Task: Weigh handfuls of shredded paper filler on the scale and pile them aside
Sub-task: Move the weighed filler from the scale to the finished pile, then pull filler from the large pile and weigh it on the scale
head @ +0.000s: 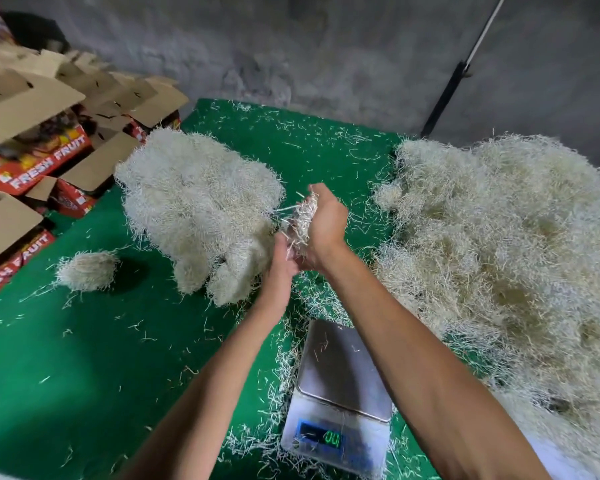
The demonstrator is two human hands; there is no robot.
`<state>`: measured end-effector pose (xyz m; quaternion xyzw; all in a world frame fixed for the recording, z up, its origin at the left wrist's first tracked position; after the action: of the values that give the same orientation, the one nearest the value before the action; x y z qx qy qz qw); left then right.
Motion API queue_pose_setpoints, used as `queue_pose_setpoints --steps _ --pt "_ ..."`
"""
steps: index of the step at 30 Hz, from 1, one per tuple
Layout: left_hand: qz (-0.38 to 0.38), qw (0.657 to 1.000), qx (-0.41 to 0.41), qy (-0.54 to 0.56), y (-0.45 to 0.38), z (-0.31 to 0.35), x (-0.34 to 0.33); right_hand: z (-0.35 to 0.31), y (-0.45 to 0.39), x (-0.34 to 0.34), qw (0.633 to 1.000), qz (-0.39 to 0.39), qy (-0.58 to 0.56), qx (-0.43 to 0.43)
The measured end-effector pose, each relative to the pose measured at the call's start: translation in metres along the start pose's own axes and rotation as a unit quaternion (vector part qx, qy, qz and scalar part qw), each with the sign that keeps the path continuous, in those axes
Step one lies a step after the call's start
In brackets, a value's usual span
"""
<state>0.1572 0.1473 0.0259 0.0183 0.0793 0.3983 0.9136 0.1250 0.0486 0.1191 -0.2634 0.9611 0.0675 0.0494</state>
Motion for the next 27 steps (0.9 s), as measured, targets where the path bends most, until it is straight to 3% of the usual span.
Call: queue_pose_setpoints --steps 3,6,10,12,14,16,17,19,21,22,24,25,27 --pt "0.026 0.996 0.062 -0.054 0.008 -0.029 -0.007 0.011 -0.004 0.0 0.993 -0.01 -0.08 -0.091" --pt "0.107 0.985 0.11 -0.073 0.011 -0.067 0.009 0.017 -0.013 0.005 0.983 -0.016 -0.105 -0.147" --pt "0.155 0.956 0.155 -0.195 0.016 -0.112 0.03 0.001 -0.027 0.005 0.973 -0.021 -0.174 -0.153" --pt "0.131 0.956 0.128 -0.23 0.011 -0.105 0.032 -0.003 -0.033 0.011 0.979 -0.003 -0.148 -0.142" --pt "0.084 0.936 0.08 -0.331 0.0 -0.088 0.028 -0.001 -0.032 0.015 0.985 -0.009 -0.117 -0.13" --pt "0.101 0.915 0.026 -0.39 -0.005 -0.056 0.024 0.008 -0.025 0.015 0.987 -0.028 -0.102 -0.121" --pt "0.122 0.929 0.015 -0.35 -0.007 -0.039 0.024 0.013 -0.02 0.016 0.987 -0.033 -0.107 -0.115" --pt "0.12 0.986 0.094 -0.059 -0.008 -0.017 0.015 0.025 -0.016 0.019 0.992 -0.034 -0.098 -0.074" --pt "0.035 0.948 0.185 0.257 -0.021 -0.013 -0.011 0.032 -0.006 0.012 0.995 -0.079 0.054 0.016" --pt "0.002 0.937 0.181 0.298 -0.026 -0.004 -0.015 0.041 -0.001 0.004 0.98 -0.118 0.153 0.055" --pt "-0.032 0.978 0.131 0.158 -0.036 0.01 -0.011 0.06 0.002 -0.003 0.939 -0.168 0.276 0.12" --pt "-0.004 0.993 0.099 0.065 -0.044 0.011 0.0 0.063 0.001 0.002 0.933 -0.166 0.289 0.135" --pt "0.103 0.989 0.093 -0.05 -0.065 0.01 0.031 0.062 -0.008 0.026 0.946 -0.118 0.262 0.15"
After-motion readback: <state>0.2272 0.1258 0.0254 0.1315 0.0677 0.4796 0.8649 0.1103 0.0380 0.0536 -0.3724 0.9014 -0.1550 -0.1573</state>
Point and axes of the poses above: each hand's wrist, its own y-axis away from the middle knuckle, its own x-axis out of the back of the hand, z = x × y, the point moved 8 cm from there along -y, towards the middle knuckle, and after that the axes turned 1 degree about -y, right-handed, at the moved point
